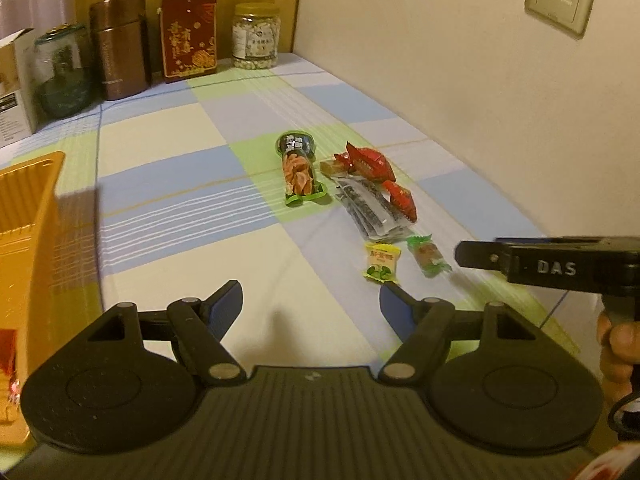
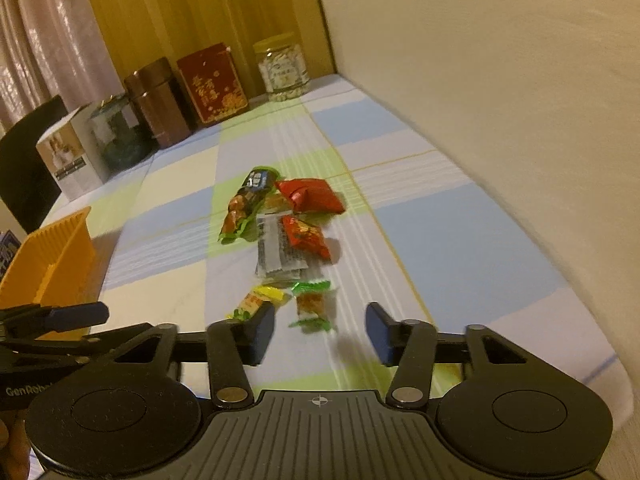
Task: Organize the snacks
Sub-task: 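Grasp the yellow candy with the left tool while the right tool grasps the green candy, then carry both candies over the orange tray and open both tools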
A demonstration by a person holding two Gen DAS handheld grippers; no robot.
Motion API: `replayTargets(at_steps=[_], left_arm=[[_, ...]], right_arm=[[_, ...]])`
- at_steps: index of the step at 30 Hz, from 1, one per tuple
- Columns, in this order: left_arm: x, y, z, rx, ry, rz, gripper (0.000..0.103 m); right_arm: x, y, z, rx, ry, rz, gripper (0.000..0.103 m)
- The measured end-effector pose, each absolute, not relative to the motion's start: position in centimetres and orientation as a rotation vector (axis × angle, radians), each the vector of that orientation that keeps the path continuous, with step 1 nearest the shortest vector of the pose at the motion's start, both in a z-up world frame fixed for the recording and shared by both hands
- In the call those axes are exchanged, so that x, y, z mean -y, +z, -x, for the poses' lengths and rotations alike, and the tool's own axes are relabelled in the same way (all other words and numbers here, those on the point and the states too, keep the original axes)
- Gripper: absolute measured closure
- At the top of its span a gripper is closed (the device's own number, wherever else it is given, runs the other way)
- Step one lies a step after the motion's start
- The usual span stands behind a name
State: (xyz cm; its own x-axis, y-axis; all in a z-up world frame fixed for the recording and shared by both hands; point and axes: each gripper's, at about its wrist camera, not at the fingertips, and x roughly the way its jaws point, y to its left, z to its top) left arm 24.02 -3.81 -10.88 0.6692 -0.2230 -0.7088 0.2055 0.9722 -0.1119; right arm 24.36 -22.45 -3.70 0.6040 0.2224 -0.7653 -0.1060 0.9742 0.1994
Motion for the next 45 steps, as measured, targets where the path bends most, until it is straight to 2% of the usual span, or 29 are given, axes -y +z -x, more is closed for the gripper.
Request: replayTargets(at_steps=[5,11,14,24,26,28,33,34,45], left_arm=[[4.1,-12.0,-25.1,-0.813,-0.257,0.012,0.03],[4.2,-13.0,-26.0,-0.825,-0.271,0.013,0.032],[4.5,-13.3,-26.4,-0.825,-0.285,0.011,0.035],[8.4,-14.1,-28.0,-0.806,-0.4,-0.037,0.049],[9.2,-14.4,-28.5,-0.81,-0.417,-0.055,0.06],[9.8,-14.7,-28.8,-0.813,-0.426,-0.073,0.066],[10.4,-15.2,-29.1,-0.805,-0.417,-0.099,0.074],[10.4,-15.2,-29.1,-0.805,-0.408,-0.105,0.082],[7.2,-13.0,-26.2,-0.829,-0.33,-0.039,0.085]], right_arm=[[21.6,-5.6,-26.3,-0.933,0.209,-0.103,0.069],[20.7,-7.2,-27.9,-0.959,0.225,-0.068,0.07],[20.4,-7.4,-28.1,-0.949,0.224,-0.029,0.082],[23.5,-6.2,-26.5,-0.918,0.144,-0.107,0.082],[24.2,-6.1,-26.0,-0.923,0.125,-0.127,0.082],[24.6,-6.0,-25.6,-0.927,0.111,-0.134,0.082],[24.9,-5.7,-25.1,-0.926,0.098,-0.132,0.082],[24.9,-5.6,-25.1,-0.925,0.097,-0.131,0.082],[23.6,-3.7,-24.1,-0.897,0.129,-0.128,0.082]])
